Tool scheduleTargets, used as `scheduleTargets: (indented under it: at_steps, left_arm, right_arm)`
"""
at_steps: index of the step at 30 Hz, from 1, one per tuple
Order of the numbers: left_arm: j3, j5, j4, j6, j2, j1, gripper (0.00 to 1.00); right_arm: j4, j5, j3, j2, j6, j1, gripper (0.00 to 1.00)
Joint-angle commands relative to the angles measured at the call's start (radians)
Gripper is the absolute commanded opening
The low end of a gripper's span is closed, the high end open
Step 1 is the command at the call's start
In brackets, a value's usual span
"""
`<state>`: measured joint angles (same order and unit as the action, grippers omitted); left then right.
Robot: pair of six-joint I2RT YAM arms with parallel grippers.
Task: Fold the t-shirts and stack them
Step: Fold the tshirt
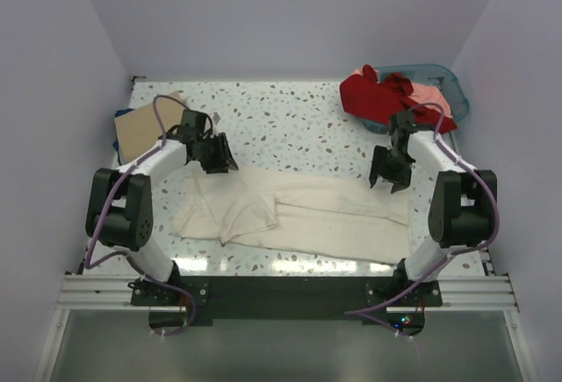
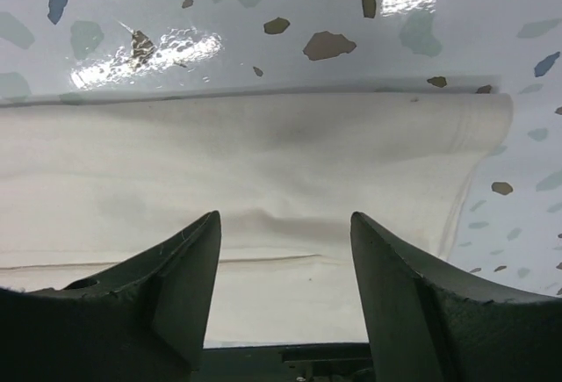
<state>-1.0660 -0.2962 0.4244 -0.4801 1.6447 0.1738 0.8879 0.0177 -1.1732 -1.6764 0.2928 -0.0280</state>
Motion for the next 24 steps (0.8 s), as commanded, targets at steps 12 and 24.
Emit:
scheduleTargets:
  at_steps: [12,24]
  left_arm:
    - [-0.083,-0.193,-0.076,0.055,0.323,0.015,0.42]
    - [-0.581,-0.153,-0.001,0.124,0.673,0.026,0.42]
  right_arm:
    - [-0.092,-0.148,0.133,-0.049,0.025,-0.012,0.64]
    - [-0.092,-0.15,0.193,-0.046,0.123,-0.081,0.64]
